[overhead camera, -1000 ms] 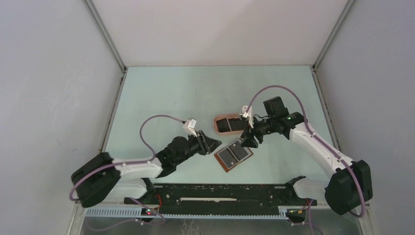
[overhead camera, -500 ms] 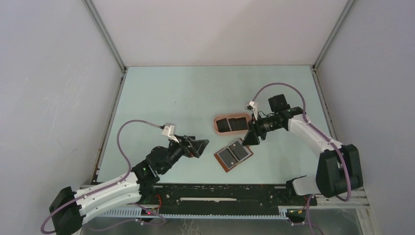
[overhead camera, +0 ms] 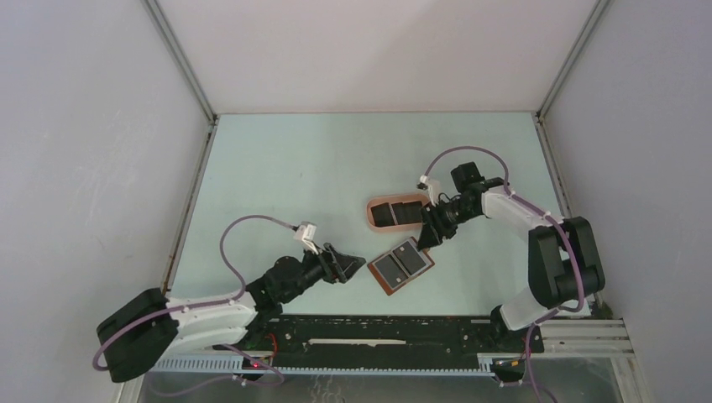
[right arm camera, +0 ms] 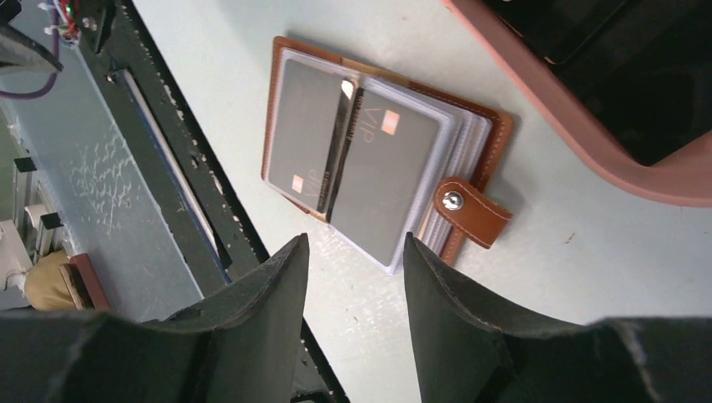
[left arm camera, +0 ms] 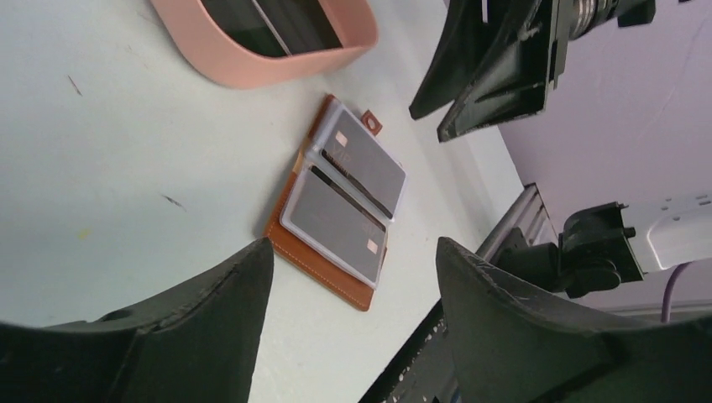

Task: Put the credit cards into the card holder
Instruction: Turn over the card slot in the card holder.

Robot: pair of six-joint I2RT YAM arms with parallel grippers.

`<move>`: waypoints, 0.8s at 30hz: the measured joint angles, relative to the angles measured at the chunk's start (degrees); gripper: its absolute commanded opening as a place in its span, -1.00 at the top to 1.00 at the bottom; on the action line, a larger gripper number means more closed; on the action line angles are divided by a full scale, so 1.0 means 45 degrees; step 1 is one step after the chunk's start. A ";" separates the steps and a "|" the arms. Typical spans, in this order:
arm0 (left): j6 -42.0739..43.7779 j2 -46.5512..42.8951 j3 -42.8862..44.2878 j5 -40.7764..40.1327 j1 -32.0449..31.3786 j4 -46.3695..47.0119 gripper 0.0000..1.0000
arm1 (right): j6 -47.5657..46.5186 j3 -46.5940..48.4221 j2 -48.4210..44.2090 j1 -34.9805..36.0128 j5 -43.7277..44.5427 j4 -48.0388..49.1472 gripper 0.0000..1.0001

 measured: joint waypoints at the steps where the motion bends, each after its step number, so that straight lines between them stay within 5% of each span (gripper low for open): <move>1: -0.0175 0.0525 0.0000 0.0248 0.0000 0.0447 -0.34 | 0.0010 0.0097 0.0209 0.0063 0.0097 -0.0005 -0.07; 6: -0.1015 0.3303 0.0029 0.1137 -0.0029 0.2754 0.00 | 0.0097 0.0185 0.0714 0.0364 0.0568 -0.0019 -0.06; 14: -0.2176 0.7383 0.0593 0.2006 -0.0219 0.5595 0.14 | 0.0262 0.0345 0.1282 0.0631 0.1059 -0.0044 0.00; 24: -0.2608 0.8077 0.1588 0.1787 -0.0695 0.5149 0.12 | 0.0287 0.0578 0.2050 0.0758 0.1171 -0.0277 0.04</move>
